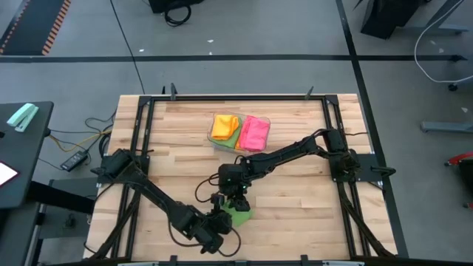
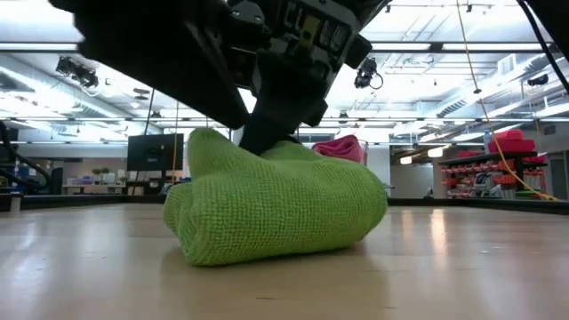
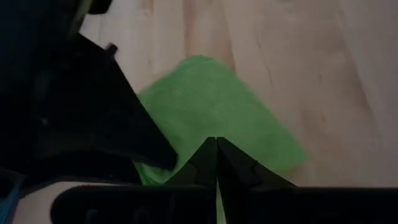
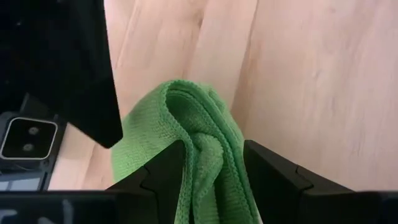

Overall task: Fold microfiber towels
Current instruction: Fold the green microfiber cloth

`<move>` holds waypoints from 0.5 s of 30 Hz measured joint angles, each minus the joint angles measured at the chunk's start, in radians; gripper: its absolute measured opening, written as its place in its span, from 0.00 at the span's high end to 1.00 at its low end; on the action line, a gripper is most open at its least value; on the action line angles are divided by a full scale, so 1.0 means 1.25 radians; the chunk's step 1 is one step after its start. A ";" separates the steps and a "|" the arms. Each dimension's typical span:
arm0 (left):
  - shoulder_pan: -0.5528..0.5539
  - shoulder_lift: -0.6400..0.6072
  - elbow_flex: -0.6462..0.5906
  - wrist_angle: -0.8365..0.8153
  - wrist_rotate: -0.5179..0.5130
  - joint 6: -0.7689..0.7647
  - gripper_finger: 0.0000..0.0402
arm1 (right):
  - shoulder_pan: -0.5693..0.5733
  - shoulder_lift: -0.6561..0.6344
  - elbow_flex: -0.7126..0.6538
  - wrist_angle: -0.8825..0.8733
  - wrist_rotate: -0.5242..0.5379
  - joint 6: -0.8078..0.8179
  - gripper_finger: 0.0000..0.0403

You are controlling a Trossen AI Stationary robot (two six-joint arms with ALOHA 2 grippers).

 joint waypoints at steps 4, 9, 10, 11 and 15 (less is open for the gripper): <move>0.012 0.013 0.000 -0.003 0.035 -0.011 0.96 | 0.002 0.000 0.000 0.002 -0.002 -0.024 0.56; 0.021 0.038 0.000 -0.013 0.056 -0.048 0.94 | 0.004 -0.012 0.000 -0.002 -0.009 -0.053 0.56; 0.021 0.038 -0.001 -0.022 0.060 -0.055 0.94 | 0.005 -0.013 0.000 0.000 -0.009 -0.057 0.56; 0.021 0.041 0.000 -0.025 0.061 -0.068 0.95 | 0.005 -0.018 0.000 0.000 -0.009 -0.059 0.56; 0.019 0.047 -0.001 -0.044 0.067 -0.086 0.97 | -0.001 -0.046 0.000 -0.025 -0.008 -0.078 0.56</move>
